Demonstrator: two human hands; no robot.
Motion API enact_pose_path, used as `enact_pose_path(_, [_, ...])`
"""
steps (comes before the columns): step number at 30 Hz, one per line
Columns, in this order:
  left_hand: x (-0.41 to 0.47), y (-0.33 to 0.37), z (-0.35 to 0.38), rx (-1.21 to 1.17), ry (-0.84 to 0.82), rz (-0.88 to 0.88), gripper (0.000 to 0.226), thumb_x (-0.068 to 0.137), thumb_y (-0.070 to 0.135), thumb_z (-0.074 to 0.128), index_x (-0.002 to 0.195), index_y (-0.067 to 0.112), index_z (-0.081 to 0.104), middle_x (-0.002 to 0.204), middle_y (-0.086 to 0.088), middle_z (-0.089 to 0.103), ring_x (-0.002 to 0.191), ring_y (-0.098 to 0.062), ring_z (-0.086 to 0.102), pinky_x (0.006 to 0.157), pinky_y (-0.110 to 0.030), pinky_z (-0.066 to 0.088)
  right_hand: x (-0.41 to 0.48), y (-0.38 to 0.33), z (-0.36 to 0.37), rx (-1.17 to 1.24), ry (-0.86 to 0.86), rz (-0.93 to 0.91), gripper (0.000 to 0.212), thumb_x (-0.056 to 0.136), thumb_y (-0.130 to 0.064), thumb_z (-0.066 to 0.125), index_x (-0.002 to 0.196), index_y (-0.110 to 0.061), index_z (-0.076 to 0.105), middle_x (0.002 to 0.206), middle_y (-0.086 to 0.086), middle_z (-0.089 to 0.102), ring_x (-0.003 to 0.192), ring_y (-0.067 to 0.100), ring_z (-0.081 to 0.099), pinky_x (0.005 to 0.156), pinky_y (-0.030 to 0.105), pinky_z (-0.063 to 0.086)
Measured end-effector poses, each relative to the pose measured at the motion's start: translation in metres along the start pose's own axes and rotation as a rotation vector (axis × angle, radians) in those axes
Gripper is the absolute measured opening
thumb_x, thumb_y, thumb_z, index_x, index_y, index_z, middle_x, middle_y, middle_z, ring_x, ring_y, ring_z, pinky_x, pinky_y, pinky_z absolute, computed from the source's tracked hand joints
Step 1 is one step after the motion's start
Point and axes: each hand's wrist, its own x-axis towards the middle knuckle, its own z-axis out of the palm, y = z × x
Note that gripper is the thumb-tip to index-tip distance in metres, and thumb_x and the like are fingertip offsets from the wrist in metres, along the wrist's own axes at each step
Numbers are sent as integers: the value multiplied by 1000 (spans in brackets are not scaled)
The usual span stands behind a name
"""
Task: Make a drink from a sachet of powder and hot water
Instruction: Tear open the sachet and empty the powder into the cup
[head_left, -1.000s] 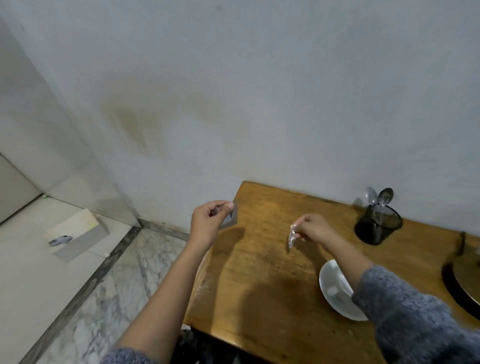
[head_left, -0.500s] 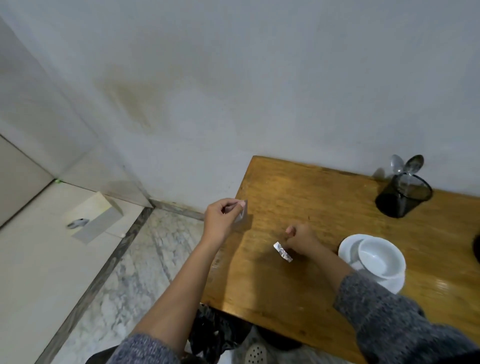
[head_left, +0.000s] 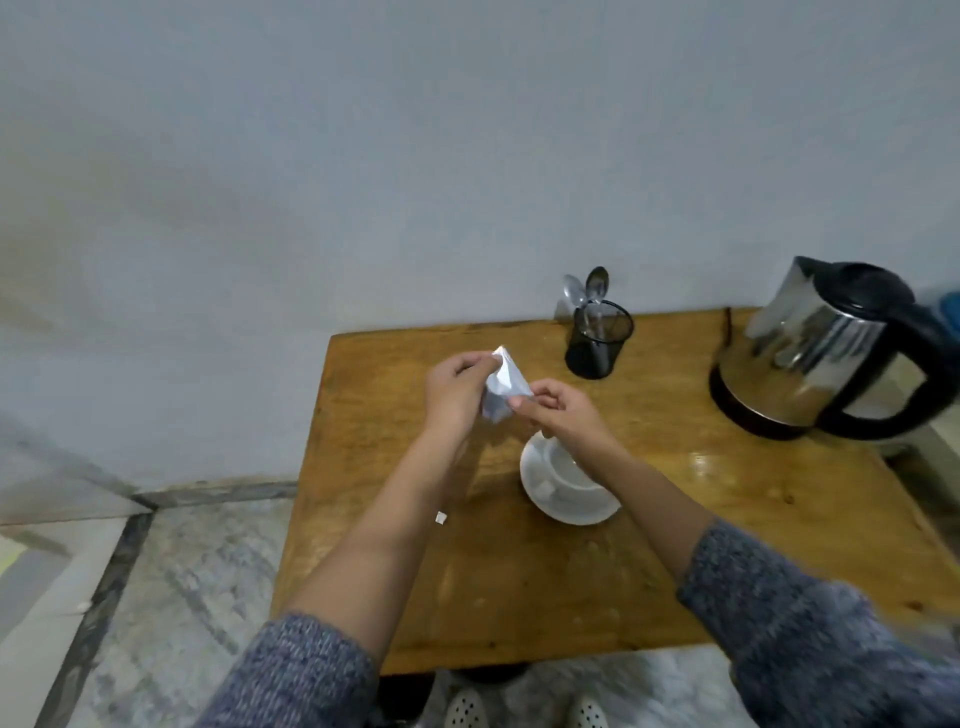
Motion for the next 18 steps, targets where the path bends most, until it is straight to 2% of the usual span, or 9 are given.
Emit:
enact_pose_path(3, [-2, -1, 31, 20, -71, -31, 17, 83, 11, 62, 96, 3, 68, 82, -4, 65, 70, -13, 57, 63, -22, 45, -5, 6, -38, 61, 111, 7, 8, 89, -20, 61, 82, -17, 64, 69, -4, 63, 67, 10, 56, 66, 26, 43])
enact_pose_path(6, [-2, -8, 50, 115, -164, -35, 9, 81, 11, 63, 88, 10, 68, 86, -5, 65, 79, -16, 58, 67, -24, 46, -10, 12, -66, 164, 183, 59, 13, 91, -14, 57, 78, -16, 60, 67, 2, 57, 59, 11, 51, 59, 24, 44])
enact_pose_path(8, [-1, -14, 59, 169, -228, -56, 5, 80, 9, 63, 81, 13, 66, 80, -2, 63, 74, -15, 57, 64, -22, 45, -12, 17, -79, 192, 183, 99, 12, 91, -12, 56, 79, -13, 58, 66, 3, 54, 53, 9, 49, 53, 19, 44])
enact_pose_path(12, [-5, -26, 70, 260, -336, -136, 21, 80, 4, 62, 100, 10, 57, 79, -1, 59, 67, -11, 54, 59, -21, 45, -14, 31, -97, 78, 180, 162, 7, 90, -12, 58, 83, -13, 58, 71, 4, 58, 63, 14, 54, 61, 27, 51])
enact_pose_path(15, [-5, -37, 76, 312, -392, -165, 36, 80, 1, 60, 113, 13, 53, 78, -3, 58, 69, -14, 54, 64, -25, 46, -17, 37, -104, -6, 162, 156, 3, 90, -11, 57, 88, -10, 57, 75, 4, 59, 68, 16, 57, 55, 23, 54])
enact_pose_path(18, [0, -47, 84, 455, -428, -89, 30, 79, -4, 57, 103, 14, 61, 62, 2, 50, 59, -12, 47, 62, -28, 41, -16, 42, -108, -125, 171, 147, 7, 89, -10, 59, 84, -13, 56, 72, 2, 59, 62, 14, 57, 50, 21, 52])
